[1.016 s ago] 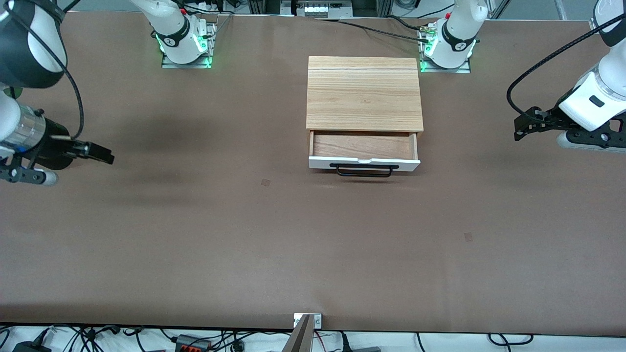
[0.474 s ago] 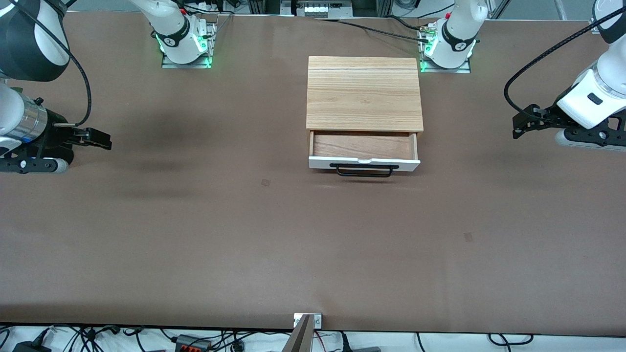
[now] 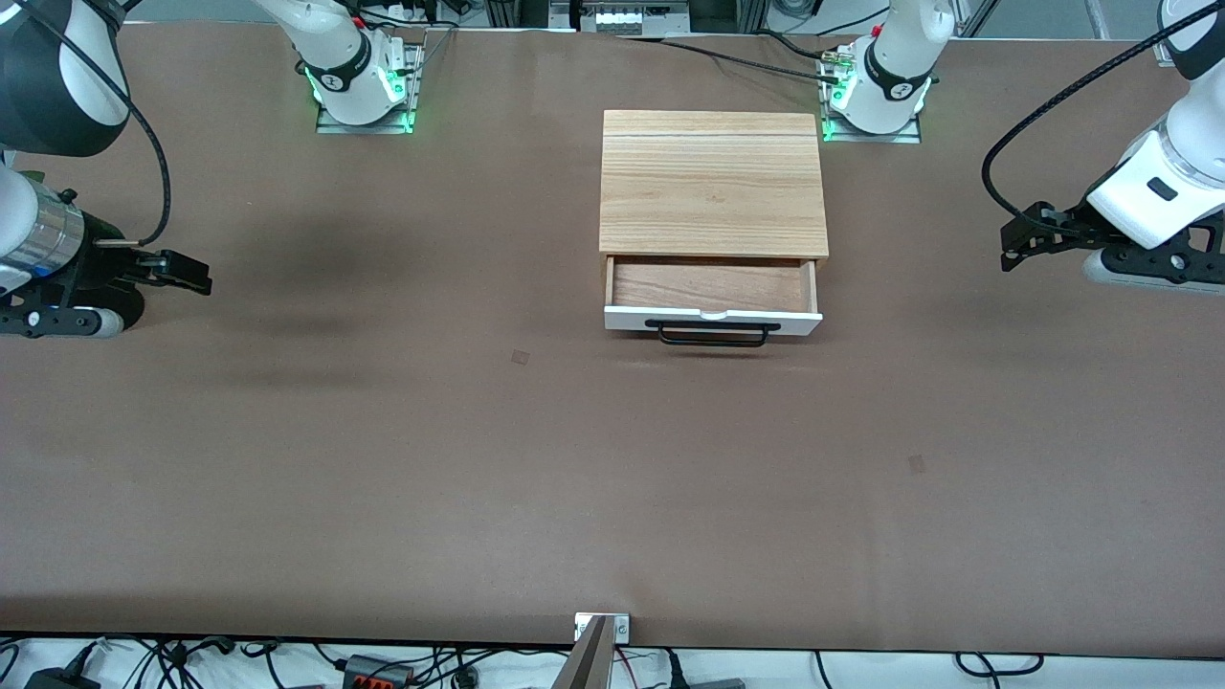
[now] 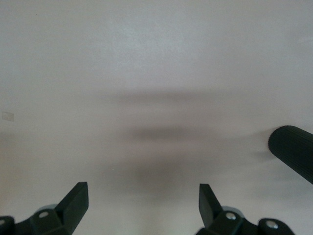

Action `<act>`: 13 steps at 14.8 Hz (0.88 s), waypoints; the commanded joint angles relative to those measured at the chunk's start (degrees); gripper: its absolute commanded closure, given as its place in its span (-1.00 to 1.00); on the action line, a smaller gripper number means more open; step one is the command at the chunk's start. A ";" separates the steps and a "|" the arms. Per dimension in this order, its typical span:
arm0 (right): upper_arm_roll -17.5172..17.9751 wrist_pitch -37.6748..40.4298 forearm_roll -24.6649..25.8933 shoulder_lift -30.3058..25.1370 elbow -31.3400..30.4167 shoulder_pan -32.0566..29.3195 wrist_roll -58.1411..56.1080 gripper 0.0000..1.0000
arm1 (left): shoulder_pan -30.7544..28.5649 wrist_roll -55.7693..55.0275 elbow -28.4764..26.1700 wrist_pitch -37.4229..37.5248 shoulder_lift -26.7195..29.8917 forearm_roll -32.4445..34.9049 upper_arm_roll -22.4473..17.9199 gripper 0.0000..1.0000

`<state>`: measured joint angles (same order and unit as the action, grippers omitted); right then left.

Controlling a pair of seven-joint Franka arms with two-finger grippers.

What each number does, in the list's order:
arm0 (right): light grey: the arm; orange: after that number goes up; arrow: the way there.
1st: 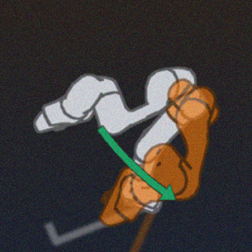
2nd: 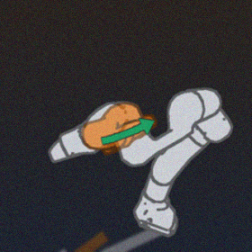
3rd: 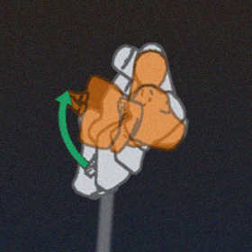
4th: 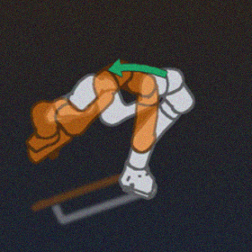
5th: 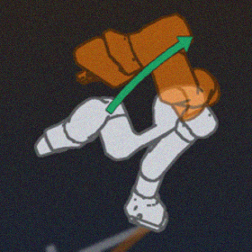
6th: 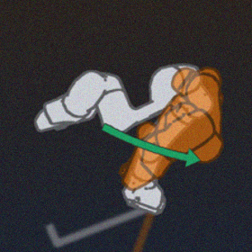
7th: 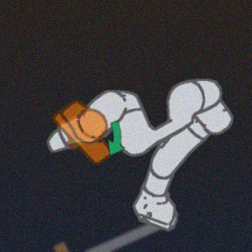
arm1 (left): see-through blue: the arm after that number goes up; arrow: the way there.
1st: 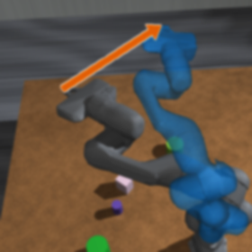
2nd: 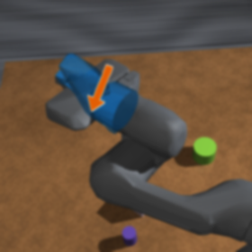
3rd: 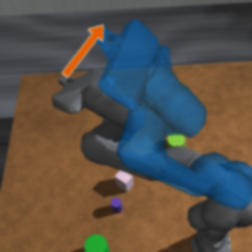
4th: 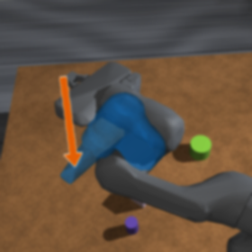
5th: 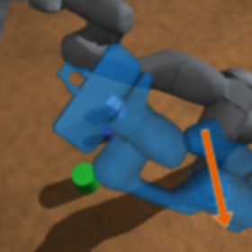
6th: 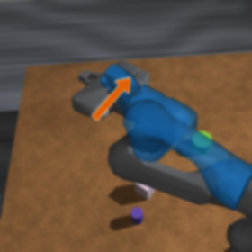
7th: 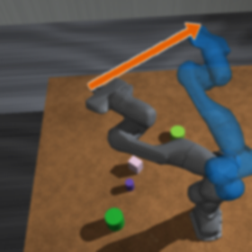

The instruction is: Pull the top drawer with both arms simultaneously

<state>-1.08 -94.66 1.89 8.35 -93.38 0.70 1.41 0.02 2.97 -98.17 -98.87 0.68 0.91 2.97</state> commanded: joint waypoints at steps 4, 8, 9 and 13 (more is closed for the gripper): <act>0.55 -1.75 1.01 -1.85 -2.07 -0.53 -0.97 -1.00 | -0.38 -0.16 0.70 1.75 0.46 1.20 0.19 -1.00; 0.55 -1.40 0.66 -1.23 -0.75 -0.96 -1.14 -1.00 | -0.38 -0.07 0.78 1.84 0.46 1.20 0.19 -1.00; 0.55 -1.32 0.57 -1.06 -0.40 -1.05 -1.49 -1.00 | -0.38 -0.15 1.04 1.93 0.37 1.20 0.19 -1.00; 0.46 -0.88 0.48 -0.88 0.48 -1.40 -2.02 -1.00 | -0.38 -0.16 4.64 4.64 -1.91 1.12 0.19 -1.00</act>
<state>-1.04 -96.01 2.14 7.88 -93.37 0.18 0.74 -0.11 2.97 -97.23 -97.07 0.53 0.91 2.94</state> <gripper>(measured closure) 0.000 0.000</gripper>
